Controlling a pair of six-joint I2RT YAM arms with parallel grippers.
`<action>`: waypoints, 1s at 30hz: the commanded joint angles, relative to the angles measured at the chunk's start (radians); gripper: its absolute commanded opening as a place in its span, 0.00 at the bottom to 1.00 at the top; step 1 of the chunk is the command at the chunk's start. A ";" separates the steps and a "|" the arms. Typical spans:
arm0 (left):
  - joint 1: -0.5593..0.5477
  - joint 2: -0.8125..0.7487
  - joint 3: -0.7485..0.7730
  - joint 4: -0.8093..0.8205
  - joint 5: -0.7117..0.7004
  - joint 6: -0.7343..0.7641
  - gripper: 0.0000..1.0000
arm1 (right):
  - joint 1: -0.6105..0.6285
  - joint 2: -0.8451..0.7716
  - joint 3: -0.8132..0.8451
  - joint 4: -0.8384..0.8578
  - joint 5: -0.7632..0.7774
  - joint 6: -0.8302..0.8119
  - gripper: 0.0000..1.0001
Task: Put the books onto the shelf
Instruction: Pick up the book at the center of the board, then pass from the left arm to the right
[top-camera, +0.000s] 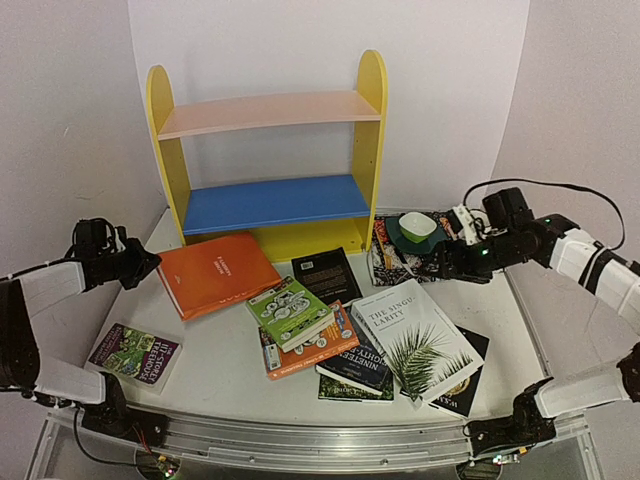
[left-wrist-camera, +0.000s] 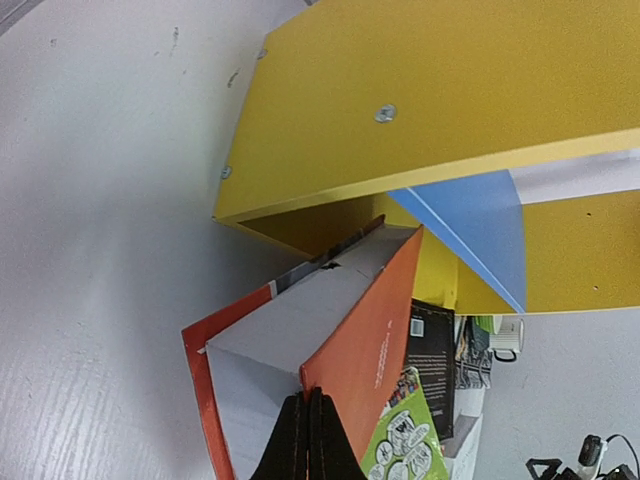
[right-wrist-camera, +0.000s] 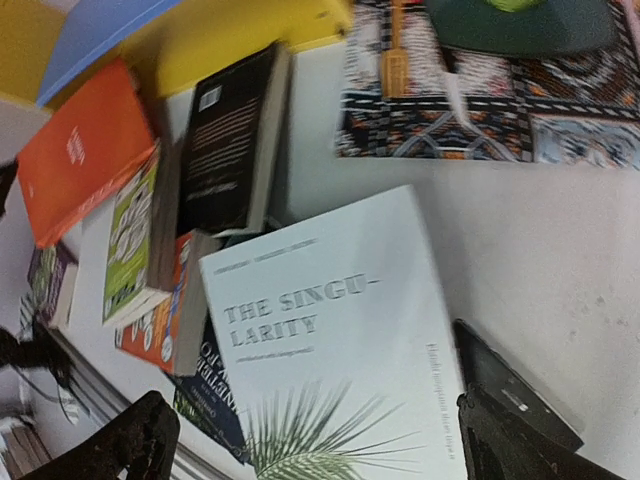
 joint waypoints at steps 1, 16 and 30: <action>-0.001 -0.099 0.022 -0.017 0.127 -0.070 0.00 | 0.239 0.022 0.082 0.012 0.177 -0.163 0.98; -0.001 -0.201 0.066 -0.154 0.130 -0.047 0.00 | 0.731 0.489 0.209 0.684 0.449 -0.867 0.98; -0.001 -0.202 0.066 -0.156 0.134 -0.044 0.00 | 0.816 0.970 0.496 1.075 0.515 -1.274 0.98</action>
